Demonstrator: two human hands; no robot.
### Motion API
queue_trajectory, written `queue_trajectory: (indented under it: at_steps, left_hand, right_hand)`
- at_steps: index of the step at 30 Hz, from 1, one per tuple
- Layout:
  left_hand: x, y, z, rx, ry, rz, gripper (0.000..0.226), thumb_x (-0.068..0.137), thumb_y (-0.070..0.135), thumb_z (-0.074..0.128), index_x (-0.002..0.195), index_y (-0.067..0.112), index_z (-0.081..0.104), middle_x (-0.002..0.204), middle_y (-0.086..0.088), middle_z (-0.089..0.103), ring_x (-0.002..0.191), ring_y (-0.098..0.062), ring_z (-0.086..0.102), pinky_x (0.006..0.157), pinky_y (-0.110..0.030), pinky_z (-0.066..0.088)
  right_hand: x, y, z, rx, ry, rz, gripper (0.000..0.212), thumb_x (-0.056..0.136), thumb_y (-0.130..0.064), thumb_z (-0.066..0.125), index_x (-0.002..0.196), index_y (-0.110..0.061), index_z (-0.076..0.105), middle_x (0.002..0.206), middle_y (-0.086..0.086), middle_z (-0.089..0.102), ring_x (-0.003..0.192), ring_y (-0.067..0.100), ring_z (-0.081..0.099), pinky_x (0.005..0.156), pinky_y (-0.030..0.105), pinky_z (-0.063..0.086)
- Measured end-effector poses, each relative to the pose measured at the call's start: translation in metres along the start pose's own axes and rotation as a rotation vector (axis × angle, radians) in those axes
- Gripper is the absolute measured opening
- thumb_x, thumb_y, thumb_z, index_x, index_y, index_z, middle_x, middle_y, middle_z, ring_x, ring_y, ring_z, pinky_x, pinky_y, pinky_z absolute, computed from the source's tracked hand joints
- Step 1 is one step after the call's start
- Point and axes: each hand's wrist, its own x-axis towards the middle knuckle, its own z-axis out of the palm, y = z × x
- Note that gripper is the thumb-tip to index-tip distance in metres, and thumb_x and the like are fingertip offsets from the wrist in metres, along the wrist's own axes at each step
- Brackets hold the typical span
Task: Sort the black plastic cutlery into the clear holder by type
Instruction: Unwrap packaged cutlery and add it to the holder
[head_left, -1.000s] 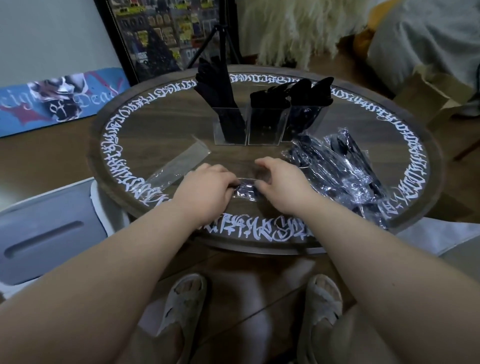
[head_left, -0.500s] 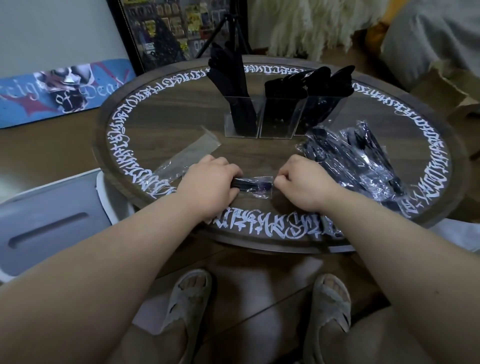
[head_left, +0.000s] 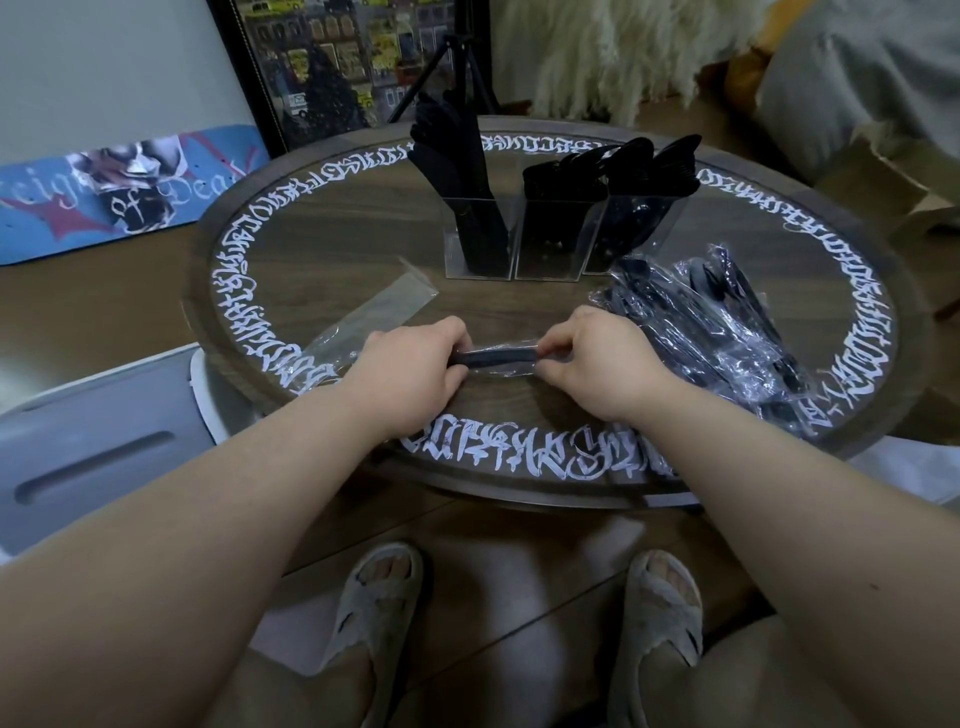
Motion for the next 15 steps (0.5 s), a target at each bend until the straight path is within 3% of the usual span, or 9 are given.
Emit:
queue_trajectory:
  at_steps: [7, 11, 15]
  left_hand:
    - [0.0005, 0.0042, -0.0030, -0.091, 0.004, 0.039, 0.018, 0.093, 0.031, 0.057, 0.110, 0.025, 0.054, 0.102, 0.007, 0.064, 0.097, -0.018, 0.058, 0.091, -0.042, 0.045]
    - [0.0024, 0.0055, -0.0040, -0.114, 0.002, 0.036, 0.014, 0.097, 0.034, 0.048, 0.107, 0.027, 0.055, 0.087, 0.011, 0.059, 0.079, -0.012, 0.054, 0.074, -0.034, 0.041]
    - [0.0032, 0.0048, -0.0038, -0.107, -0.004, 0.049, 0.016, 0.097, 0.033, 0.049, 0.109, 0.027, 0.057, 0.090, 0.009, 0.062, 0.070, -0.005, 0.050, 0.065, -0.030, 0.038]
  right_hand:
    - [0.0009, -0.0022, 0.0002, 0.155, -0.118, 0.028, 0.017, 0.093, -0.021, 0.052, 0.101, -0.019, 0.066, 0.096, -0.003, 0.048, 0.097, 0.020, 0.052, 0.083, 0.029, 0.039]
    - [0.0005, -0.0048, -0.0002, 0.285, -0.116, 0.004, 0.024, 0.097, -0.019, 0.046, 0.112, -0.019, 0.064, 0.104, -0.001, 0.053, 0.099, 0.017, 0.051, 0.089, 0.032, 0.039]
    - [-0.0003, -0.0045, 0.0004, 0.315, -0.054, -0.002, 0.019, 0.094, -0.019, 0.054, 0.109, -0.023, 0.066, 0.095, -0.005, 0.059, 0.086, 0.011, 0.054, 0.077, 0.027, 0.042]
